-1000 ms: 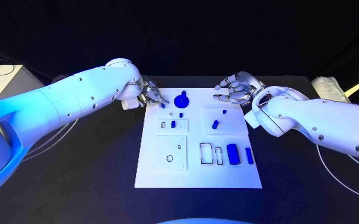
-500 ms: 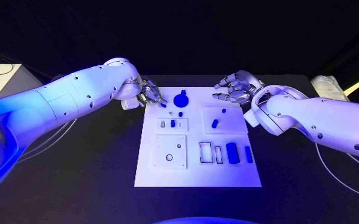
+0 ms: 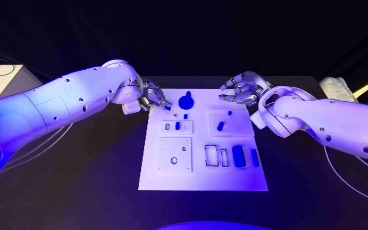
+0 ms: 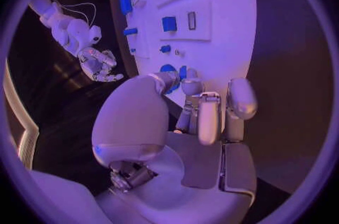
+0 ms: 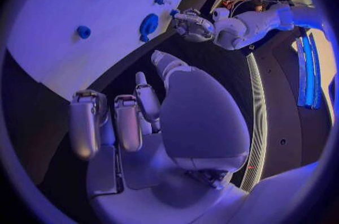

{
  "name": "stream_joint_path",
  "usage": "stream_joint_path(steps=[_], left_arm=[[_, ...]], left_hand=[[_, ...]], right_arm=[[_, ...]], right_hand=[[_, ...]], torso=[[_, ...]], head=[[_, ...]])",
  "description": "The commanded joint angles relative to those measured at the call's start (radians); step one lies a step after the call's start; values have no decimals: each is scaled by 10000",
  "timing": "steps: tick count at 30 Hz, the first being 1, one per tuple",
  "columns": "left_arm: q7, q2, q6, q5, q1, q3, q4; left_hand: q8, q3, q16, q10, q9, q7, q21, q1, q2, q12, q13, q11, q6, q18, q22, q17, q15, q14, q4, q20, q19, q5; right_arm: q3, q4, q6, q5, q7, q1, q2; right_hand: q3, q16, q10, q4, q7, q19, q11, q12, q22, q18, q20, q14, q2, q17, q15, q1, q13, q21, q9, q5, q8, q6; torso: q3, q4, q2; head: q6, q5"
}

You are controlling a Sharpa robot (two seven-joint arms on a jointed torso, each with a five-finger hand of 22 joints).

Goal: Assemble the parts on the task board

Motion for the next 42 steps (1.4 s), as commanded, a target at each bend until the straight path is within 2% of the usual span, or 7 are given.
stream_joint_path(steps=[1,13,19,23,28,42], left_arm=[[-53,-257,-368,161,-25,9,476],[-131,-1249,-979,-722,-261,-58,2189],[-371,-1533,-1163,-1123,-371,-182,2858],[-470,-1585,-1226,-1289,-437,-236,3097],[-599,-1595,-1201,-1346,-499,-285,3280],[-716,-1504,-1295,-1652,-588,-335,3336]], left_hand=[[55,1312,41,116,1216,-45,61,-144,-57,83,31,0,-1,-42,49,1223,-68,646,-1239,-20,92,64],[106,1849,48,328,1378,-98,176,-419,-233,212,204,-57,111,-84,270,1247,-123,671,-1594,-73,277,112],[116,2017,68,387,1419,-115,181,-512,-287,238,244,-74,158,-84,274,1287,-138,686,-1697,-88,279,131],[121,2121,81,438,1446,-123,187,-585,-345,280,311,-84,185,-86,284,1315,-147,695,-1763,-95,285,158],[149,2267,118,521,1495,-142,217,-725,-392,345,396,-101,239,-98,343,1387,-162,719,-1825,-104,327,214],[231,2506,165,589,1598,-179,252,-958,-446,390,414,-136,281,-110,410,1471,-191,748,-1947,-113,372,295]], right_arm=[[0,-18,105,-36,99,-15,-2],[-4,-92,110,-48,116,-77,7],[-7,-106,114,-78,125,-108,25],[-8,-111,116,-88,130,-120,39],[-9,-114,127,-95,131,-128,56],[-10,-82,135,-97,123,-131,55]], right_hand=[[-4,-55,-57,40,15,257,13,-37,1615,97,34,652,23,1095,47,-83,16,-30,-10,-19,64,-85],[5,-63,-57,37,14,257,11,-37,1613,97,33,650,16,1086,46,-75,11,-36,-9,-8,73,-91],[10,-62,-63,36,14,252,11,-44,1607,100,32,651,18,1088,45,-70,4,-46,-9,3,75,-93],[10,-62,-63,36,14,252,11,-44,1607,100,32,651,18,1088,45,-70,4,-46,-9,3,75,-93],[10,-62,-63,36,14,252,11,-44,1607,100,32,651,18,1088,45,-70,4,-46,-9,3,75,-93],[20,-62,-58,31,13,259,10,-38,1615,96,32,651,19,1090,44,-59,8,-35,-8,27,79,-95]], torso=[[-4,39,-45],[-24,97,-173],[-32,123,-184],[-32,123,-172],[-21,93,-150],[-25,99,-147]], head=[[-42,-7],[-175,30],[-210,55],[-213,78],[-225,96],[-298,128]])
